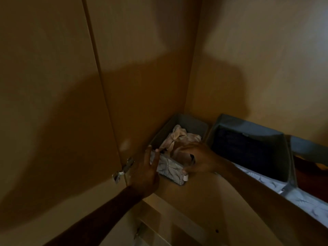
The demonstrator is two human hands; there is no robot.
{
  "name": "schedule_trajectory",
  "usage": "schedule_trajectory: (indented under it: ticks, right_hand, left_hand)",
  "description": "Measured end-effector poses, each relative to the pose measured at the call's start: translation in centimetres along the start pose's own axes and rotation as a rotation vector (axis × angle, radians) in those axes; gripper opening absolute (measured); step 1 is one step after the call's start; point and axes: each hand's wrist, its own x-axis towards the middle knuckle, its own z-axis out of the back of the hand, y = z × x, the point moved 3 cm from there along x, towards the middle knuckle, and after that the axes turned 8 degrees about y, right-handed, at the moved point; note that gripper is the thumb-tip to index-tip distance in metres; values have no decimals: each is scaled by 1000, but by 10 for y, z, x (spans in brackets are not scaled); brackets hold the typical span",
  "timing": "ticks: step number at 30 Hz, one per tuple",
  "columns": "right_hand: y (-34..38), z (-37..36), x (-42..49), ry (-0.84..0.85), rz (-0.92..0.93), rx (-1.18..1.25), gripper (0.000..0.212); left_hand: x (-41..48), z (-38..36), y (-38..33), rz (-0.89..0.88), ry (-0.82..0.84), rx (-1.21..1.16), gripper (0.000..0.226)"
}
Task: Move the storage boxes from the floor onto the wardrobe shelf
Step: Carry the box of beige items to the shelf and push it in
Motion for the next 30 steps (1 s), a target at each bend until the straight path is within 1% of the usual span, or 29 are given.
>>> schedule_trajectory:
  ticks: [3, 5, 7, 9, 11, 13, 19, 26, 30]
  right_hand:
    - [-9, 0, -1, -128, -136, -44, 70]
    - [-16, -2, -2, -160, -309, -118, 80]
    - [-21, -2, -1, -171, -453, -171, 89]
    - [-25, -1, 0, -185, -553, -202, 87]
    - [-28, 1, 2, -199, -624, -216, 77]
    - [-33, 0, 4, -212, -684, -228, 75]
    - [-65, 5, 10, -193, -804, -221, 77]
    - [-82, 5, 13, -182, -798, -186, 73]
    - [-78, 5, 14, -187, -793, -195, 74]
  left_hand:
    - [22, 1, 4, 18, 60, -3, 88]
    - [39, 0, 5, 1, 92, -46, 94]
    - [56, 0, 6, 8, 124, -13, 99]
    - [71, 1, 4, 33, 159, 12, 104]
    - [83, 3, 2, 45, 167, 37, 100]
    - [95, 5, 2, 42, 189, 53, 99]
    - [126, 2, 0, 38, 259, 72, 106]
    - [150, -7, 3, 38, 309, 91, 115]
    - [150, -11, 6, 34, 288, 89, 117]
